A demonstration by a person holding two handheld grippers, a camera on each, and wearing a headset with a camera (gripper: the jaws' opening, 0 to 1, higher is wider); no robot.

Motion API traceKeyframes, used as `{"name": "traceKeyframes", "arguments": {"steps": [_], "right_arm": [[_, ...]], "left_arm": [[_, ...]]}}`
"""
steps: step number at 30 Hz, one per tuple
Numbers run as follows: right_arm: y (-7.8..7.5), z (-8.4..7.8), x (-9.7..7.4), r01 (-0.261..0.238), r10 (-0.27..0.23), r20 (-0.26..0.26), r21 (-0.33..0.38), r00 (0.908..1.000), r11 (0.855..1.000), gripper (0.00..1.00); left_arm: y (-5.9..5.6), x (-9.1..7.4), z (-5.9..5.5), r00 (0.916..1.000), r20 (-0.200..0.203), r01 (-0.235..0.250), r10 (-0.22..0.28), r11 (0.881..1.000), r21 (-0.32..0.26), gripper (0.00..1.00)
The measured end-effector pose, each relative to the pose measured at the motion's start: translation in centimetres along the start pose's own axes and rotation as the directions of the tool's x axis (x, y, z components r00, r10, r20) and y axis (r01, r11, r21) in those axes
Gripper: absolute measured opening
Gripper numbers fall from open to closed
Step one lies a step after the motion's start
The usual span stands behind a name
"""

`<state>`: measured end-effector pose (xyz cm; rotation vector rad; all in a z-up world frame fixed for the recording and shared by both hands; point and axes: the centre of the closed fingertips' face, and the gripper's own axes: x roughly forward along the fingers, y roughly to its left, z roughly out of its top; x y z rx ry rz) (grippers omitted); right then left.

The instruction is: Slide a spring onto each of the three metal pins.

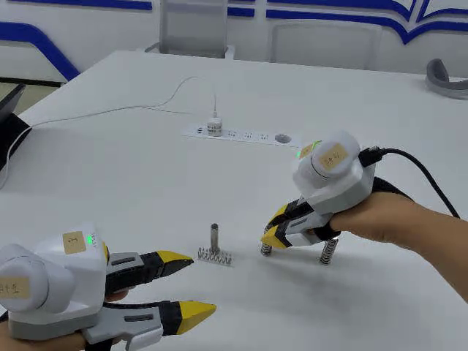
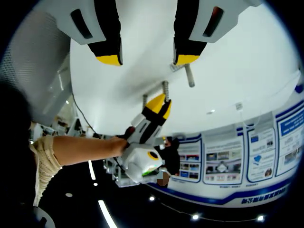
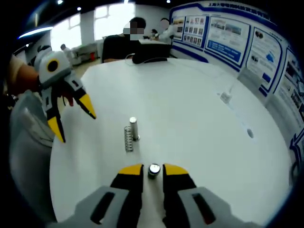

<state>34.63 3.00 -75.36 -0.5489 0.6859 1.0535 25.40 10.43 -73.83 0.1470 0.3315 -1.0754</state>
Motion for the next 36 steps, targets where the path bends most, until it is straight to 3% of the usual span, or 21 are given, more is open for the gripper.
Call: {"name": "traceKeyframes", "arguments": {"steps": [4,8,22,36], "right_arm": [[0.3,1.4,-0.5,0.011,-0.01,0.029,-0.025,0.9995,1.0,0.18],[1.5,2.4,0.0,-0.01,0.012,0.038,-0.055,0.9992,0.998,0.18],[4.4,2.0,3.6,-0.081,0.079,-0.022,-0.085,0.9966,0.993,0.17],[4.6,1.3,5.8,-0.078,0.07,-0.083,-0.092,0.9941,0.993,0.16]], "left_arm": [[0.0,0.0,0.0,1.0,0.002,0.0,0.0,1.0,0.0,0.44],[0.0,0.1,0.0,1.0,0.002,0.0,0.0,1.0,0.001,0.44],[0.4,-0.5,-0.2,0.9999,0.0,-0.017,0.017,1.0,-0.004,0.43],[0.6,-0.7,-0.2,0.9997,0.001,-0.023,0.023,1.0,-0.005,0.43]]}}
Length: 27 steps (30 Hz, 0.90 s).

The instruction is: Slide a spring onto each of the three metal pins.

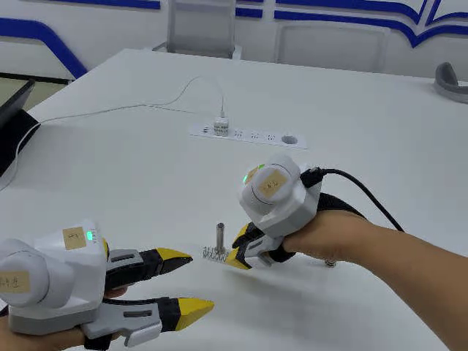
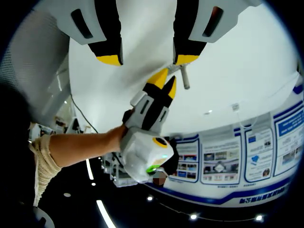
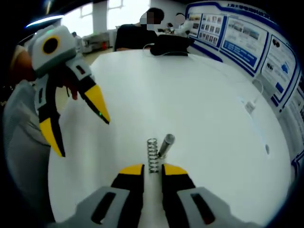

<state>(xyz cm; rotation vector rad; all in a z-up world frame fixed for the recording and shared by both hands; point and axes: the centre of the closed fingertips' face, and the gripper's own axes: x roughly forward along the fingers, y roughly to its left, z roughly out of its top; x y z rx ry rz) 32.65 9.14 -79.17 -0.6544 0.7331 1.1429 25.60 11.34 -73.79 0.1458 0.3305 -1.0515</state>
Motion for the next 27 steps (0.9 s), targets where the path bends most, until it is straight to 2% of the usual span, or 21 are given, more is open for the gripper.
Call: {"name": "traceKeyframes", "arguments": {"steps": [9,16,22,27], "right_arm": [[0.1,-0.4,0.8,-0.005,0.005,-0.028,-0.015,0.9996,1.0,0.14],[0.4,-0.7,1.2,-0.025,0.026,-0.04,0.013,0.9989,1.0,0.13],[0.8,-0.9,0.9,-0.026,0.027,-0.051,0.003,0.9984,1.0,0.12],[1.5,-0.3,0.0,-0.037,0.036,-0.039,-0.013,0.9986,0.999,0.12]], "left_arm": [[0.1,-0.1,-0.1,1.0,-0.006,0.001,-0.001,1.0,0.001,0.43],[0.2,-0.2,0.0,1.0,-0.006,-0.001,0.001,1.0,0.001,0.43],[0.2,-0.2,-0.3,0.9999,-0.012,-0.002,0.002,1.0,0.002,0.42],[0.2,-0.3,-0.3,0.9999,-0.012,-0.005,0.005,1.0,0.002,0.42]]}}
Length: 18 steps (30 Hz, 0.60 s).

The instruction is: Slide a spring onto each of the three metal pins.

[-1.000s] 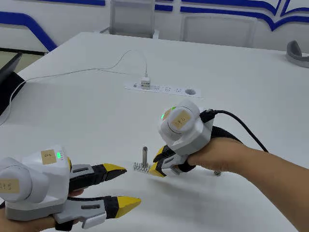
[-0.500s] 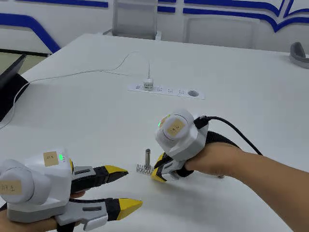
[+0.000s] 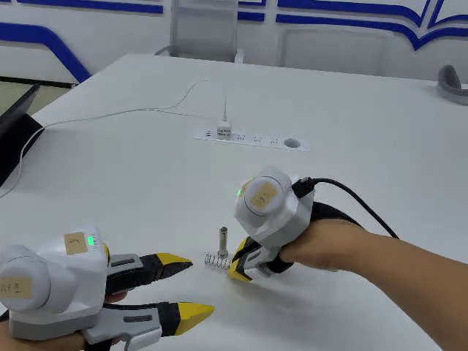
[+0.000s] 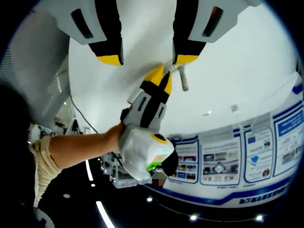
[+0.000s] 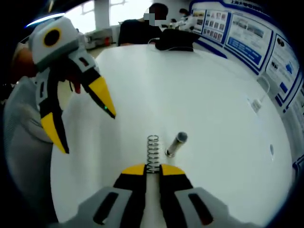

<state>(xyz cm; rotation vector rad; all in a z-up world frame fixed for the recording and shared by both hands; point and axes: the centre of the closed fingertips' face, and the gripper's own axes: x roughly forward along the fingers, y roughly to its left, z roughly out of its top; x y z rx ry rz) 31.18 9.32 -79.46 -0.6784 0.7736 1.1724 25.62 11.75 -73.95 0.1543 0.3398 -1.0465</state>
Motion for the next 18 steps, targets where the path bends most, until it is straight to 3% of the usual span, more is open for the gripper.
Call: {"name": "traceKeyframes", "arguments": {"steps": [18], "right_arm": [[2.8,1.1,-4.9,-0.046,0.051,0.056,-0.091,0.9971,0.995,0.12]], "left_arm": [[-0.3,0.4,0.4,0.9999,0.006,0.01,-0.011,1.0,0.015,0.41]]}}
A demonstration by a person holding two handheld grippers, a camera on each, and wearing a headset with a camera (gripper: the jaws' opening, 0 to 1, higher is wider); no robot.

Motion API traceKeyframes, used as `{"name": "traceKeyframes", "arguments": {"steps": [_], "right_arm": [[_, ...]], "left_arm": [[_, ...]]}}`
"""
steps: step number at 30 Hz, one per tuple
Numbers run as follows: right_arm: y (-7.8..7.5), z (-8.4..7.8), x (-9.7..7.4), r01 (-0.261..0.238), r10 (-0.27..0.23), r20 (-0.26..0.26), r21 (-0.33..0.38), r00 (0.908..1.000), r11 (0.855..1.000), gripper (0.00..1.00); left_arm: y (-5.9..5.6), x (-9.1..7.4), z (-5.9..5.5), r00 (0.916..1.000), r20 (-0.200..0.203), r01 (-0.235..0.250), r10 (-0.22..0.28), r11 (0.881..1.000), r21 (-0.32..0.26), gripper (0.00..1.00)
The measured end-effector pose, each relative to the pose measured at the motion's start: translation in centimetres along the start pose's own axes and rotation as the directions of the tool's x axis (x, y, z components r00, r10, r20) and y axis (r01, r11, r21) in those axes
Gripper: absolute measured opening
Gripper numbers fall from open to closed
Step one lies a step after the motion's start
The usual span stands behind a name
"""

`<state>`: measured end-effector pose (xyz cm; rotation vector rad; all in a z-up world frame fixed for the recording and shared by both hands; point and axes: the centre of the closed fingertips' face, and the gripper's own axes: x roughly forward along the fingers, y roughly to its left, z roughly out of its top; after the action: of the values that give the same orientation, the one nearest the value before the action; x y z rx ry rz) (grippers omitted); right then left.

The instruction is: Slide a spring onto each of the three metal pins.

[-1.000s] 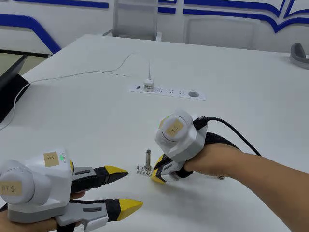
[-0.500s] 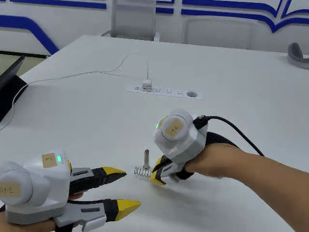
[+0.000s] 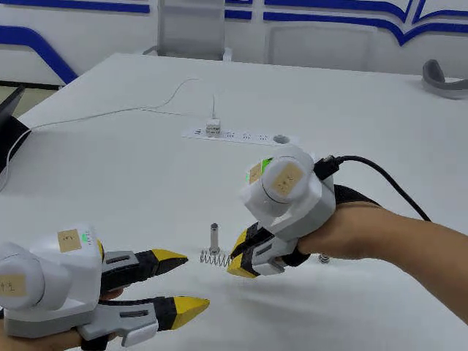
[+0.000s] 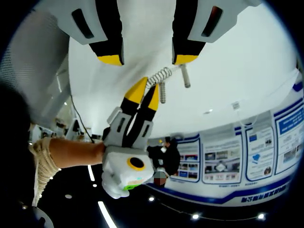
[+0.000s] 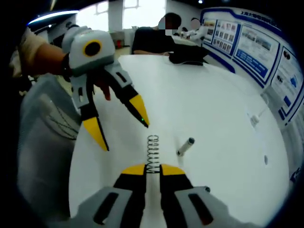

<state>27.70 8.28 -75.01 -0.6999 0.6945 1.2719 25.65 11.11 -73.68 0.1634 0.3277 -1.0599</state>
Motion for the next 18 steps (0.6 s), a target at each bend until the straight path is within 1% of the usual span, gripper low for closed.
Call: {"name": "traceKeyframes", "arguments": {"steps": [8,11,18], "right_arm": [[1.7,0.3,-1.0,-0.049,0.049,0.005,-0.043,0.9988,0.998,0.12],[2.3,0.5,-1.2,-0.07,0.07,0.006,-0.074,0.9975,0.995,0.12],[3.1,0.9,-1.4,-0.098,0.098,-0.001,-0.12,0.9951,0.988,0.12]], "left_arm": [[-0.7,0.5,0.8,0.9998,0.005,0.022,-0.022,0.999,0.028,0.39],[-0.9,0.5,0.9,0.9996,0.007,0.027,-0.028,0.999,0.038,0.37],[-1.2,0.5,1.2,0.9992,0.009,0.039,-0.04,0.997,0.065,0.29]]}}
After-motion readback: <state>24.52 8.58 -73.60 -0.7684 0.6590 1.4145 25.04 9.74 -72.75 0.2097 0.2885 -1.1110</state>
